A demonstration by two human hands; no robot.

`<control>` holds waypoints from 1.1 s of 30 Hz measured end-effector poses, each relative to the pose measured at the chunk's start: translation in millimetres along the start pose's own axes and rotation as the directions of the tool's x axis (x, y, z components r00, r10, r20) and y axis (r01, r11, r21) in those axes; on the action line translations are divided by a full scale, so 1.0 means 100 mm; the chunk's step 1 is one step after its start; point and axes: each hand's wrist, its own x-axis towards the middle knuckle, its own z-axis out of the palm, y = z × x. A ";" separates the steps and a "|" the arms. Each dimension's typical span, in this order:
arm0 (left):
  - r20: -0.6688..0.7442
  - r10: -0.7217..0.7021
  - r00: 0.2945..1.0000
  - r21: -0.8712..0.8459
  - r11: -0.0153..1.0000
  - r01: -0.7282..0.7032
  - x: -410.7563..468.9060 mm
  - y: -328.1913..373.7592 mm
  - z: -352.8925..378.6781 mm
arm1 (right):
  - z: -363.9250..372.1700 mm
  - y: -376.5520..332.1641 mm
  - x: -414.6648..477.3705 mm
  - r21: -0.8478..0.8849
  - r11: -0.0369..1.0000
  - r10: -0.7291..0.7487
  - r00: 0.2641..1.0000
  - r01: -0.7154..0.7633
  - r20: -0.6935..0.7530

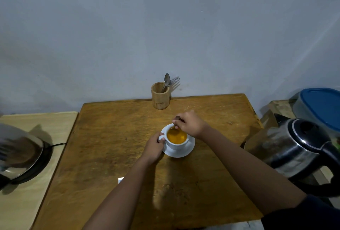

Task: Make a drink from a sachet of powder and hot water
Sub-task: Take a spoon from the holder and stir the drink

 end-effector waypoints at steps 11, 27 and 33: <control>0.001 0.011 1.000 -0.052 0.999 -0.011 -0.01 0.01 0.00 | -0.15 0.02 -0.05 -0.209 0.975 -0.037 0.984 0.073 0.172; -0.002 0.017 1.000 -0.018 1.000 -0.017 0.00 0.00 0.00 | -0.05 0.05 -0.08 -0.167 0.986 -0.002 0.999 0.010 0.049; -0.003 0.014 1.000 -0.009 1.000 -0.014 -0.01 0.02 0.00 | -0.03 0.00 -0.13 -0.131 0.991 -0.019 0.996 0.030 0.087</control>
